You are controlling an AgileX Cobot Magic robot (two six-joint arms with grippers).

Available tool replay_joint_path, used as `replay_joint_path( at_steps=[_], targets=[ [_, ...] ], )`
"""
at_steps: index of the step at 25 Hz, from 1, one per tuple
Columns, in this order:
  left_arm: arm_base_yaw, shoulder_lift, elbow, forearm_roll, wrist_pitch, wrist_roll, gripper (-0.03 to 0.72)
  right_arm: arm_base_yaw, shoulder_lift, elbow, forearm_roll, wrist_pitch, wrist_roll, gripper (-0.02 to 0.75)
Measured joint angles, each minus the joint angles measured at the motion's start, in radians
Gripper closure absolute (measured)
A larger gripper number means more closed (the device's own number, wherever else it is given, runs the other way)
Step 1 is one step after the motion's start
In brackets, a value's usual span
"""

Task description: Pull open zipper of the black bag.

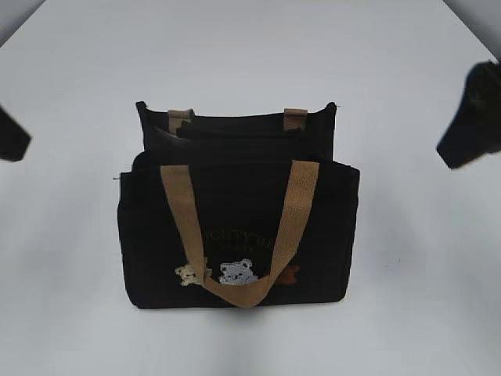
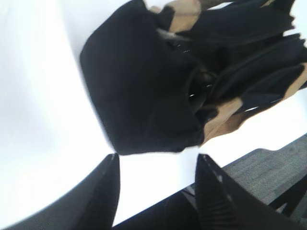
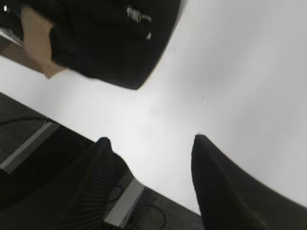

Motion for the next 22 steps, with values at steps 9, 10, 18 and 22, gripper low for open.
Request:
replay_joint_path(
  at_steps=[9, 10, 18, 22],
  targets=[
    [0.000, -0.626, 0.339, 0.241, 0.032, -0.209, 0.301, 0.000, -0.503, 0.475, -0.004, -0.100, 0.036, 0.325],
    [0.000, -0.698, 0.377, 0.270, 0.033, -0.228, 0.301, 0.000, -0.569, 0.529, -0.008, -0.110, 0.037, 0.325],
    [0.000, -1.162, 0.501, 0.398, 0.052, -0.268, 0.301, 0.000, -1.001, 0.731, -0.122, -0.080, 0.087, 0.325],
    [0.000, -1.257, 0.525, 0.402, 0.039, -0.269, 0.301, 0.000, -1.158, 0.776, -0.143, -0.089, 0.088, 0.325]
  ],
)
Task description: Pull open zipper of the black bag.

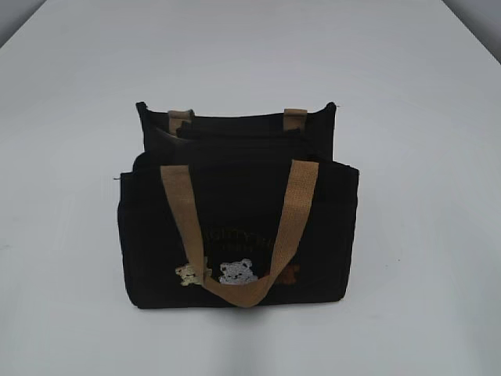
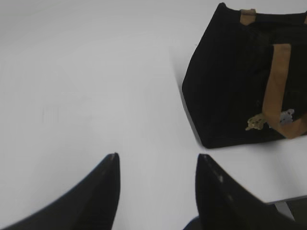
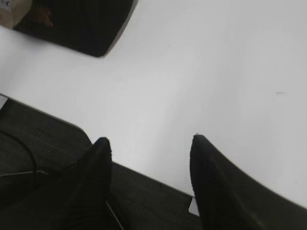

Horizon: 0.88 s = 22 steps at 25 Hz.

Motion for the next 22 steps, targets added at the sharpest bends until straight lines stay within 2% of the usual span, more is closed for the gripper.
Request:
replay_joint_path(
  at_steps=[4, 22],
  targets=[
    [0.000, -0.003, 0.028, 0.000, -0.050, -0.001, 0.301, 0.000, -0.073, 0.015, -0.007, -0.018, 0.000, 0.325],
    [0.000, -0.004, 0.031, 0.000, -0.067, -0.001, 0.323, 0.000, -0.080, 0.015, -0.006, -0.028, 0.000, 0.325]
  ],
)
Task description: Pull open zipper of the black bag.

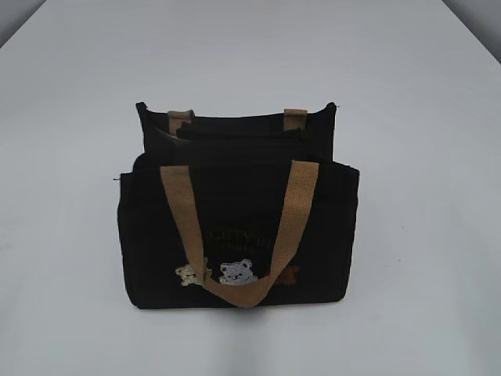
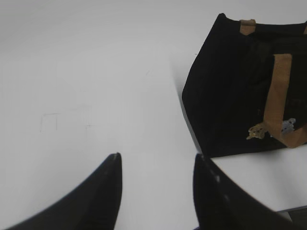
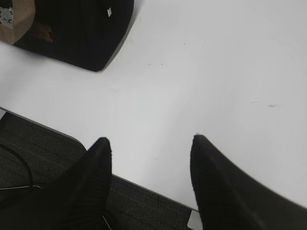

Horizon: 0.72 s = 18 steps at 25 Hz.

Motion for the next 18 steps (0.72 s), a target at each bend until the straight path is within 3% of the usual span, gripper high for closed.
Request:
replay_joint_path(
  at_steps=[7, 13, 18],
  targets=[
    [0.012, 0.000, 0.000, 0.000, 0.000, 0.000, 0.340, -0.031, -0.002, 0.000, 0.008, -0.001, 0.000, 0.325],
    [0.129, 0.000, 0.000, 0.000, -0.001, 0.000, 0.386, -0.201, -0.032, 0.000, 0.022, -0.002, 0.000, 0.325],
    [0.168, 0.000, 0.000, 0.000, -0.001, 0.000, 0.435, -0.230, -0.121, 0.000, 0.024, -0.002, 0.000, 0.325]
  ],
)
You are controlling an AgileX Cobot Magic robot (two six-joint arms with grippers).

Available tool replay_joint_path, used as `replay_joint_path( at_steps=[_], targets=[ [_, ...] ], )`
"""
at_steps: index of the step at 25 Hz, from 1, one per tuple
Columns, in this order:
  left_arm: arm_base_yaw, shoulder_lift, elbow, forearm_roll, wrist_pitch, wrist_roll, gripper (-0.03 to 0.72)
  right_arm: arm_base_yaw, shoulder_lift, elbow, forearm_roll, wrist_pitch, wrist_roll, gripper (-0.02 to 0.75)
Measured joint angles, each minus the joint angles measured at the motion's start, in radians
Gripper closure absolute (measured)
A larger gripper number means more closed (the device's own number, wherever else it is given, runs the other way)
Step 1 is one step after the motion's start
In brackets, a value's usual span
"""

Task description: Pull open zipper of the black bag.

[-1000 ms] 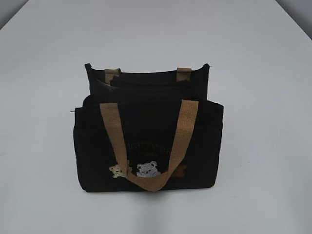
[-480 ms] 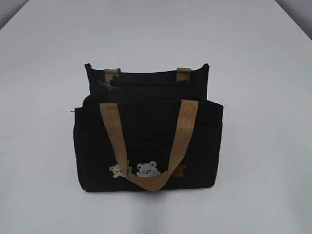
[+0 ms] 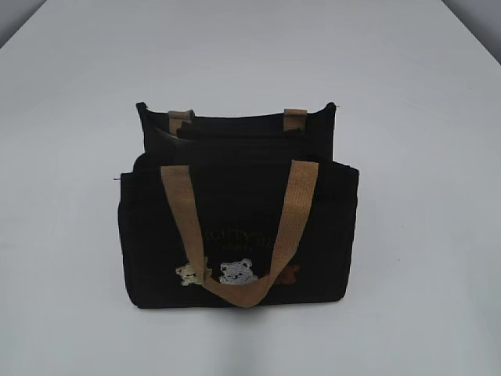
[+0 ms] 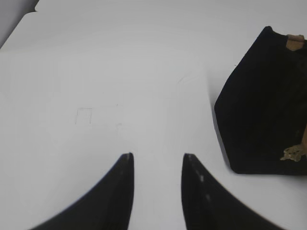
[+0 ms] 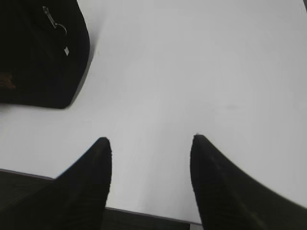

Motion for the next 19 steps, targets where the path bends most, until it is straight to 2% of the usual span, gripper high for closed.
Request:
replay_joint_path(
  at_steps=[19],
  targets=[
    [0.000, 0.000, 0.000, 0.000, 0.000, 0.000, 0.454, 0.000, -0.043, 0.000, 0.000, 0.000, 0.000, 0.325]
  ],
)
